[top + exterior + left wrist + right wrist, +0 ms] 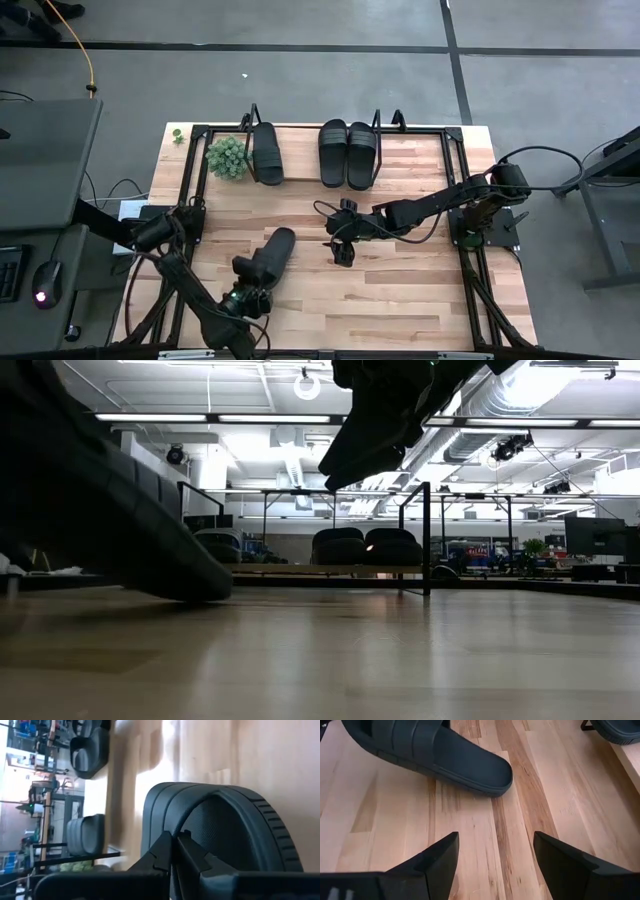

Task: Pick and place slides into the shelf
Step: Put the black slide on the shelf

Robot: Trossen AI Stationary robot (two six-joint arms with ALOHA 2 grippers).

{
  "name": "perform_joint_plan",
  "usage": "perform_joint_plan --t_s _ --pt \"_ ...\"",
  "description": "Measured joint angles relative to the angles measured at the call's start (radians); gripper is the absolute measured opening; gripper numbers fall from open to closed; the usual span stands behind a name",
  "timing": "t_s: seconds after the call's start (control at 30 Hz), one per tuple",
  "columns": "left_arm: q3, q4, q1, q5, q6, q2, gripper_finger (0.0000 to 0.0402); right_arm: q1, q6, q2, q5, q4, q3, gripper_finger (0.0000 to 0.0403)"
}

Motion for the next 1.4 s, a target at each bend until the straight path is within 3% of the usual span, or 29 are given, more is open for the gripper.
perform_joint_plan --t_s 0.47,0.77,1.0,1.4 --pt "0.016 -0.049 0.138 -0.021 0.067 0.000 0.0011 -0.019 0.047 -0.007 0.122 -0.053 0.034 0.0248" --pt "0.018 -0.049 0.171 -0.146 0.148 -0.009 0.0012 -0.037 0.094 -0.089 0.345 -0.239 0.050 0.0248" --pt "0.018 -0.049 0.224 -0.211 0.199 -0.050 0.0012 -0.051 0.051 -0.158 0.405 -0.283 0.050 0.0248" --pt "0.018 -0.050 0.327 -0.320 0.288 -0.155 0.0012 -0.151 -0.045 -0.181 0.421 -0.338 0.050 0.0248"
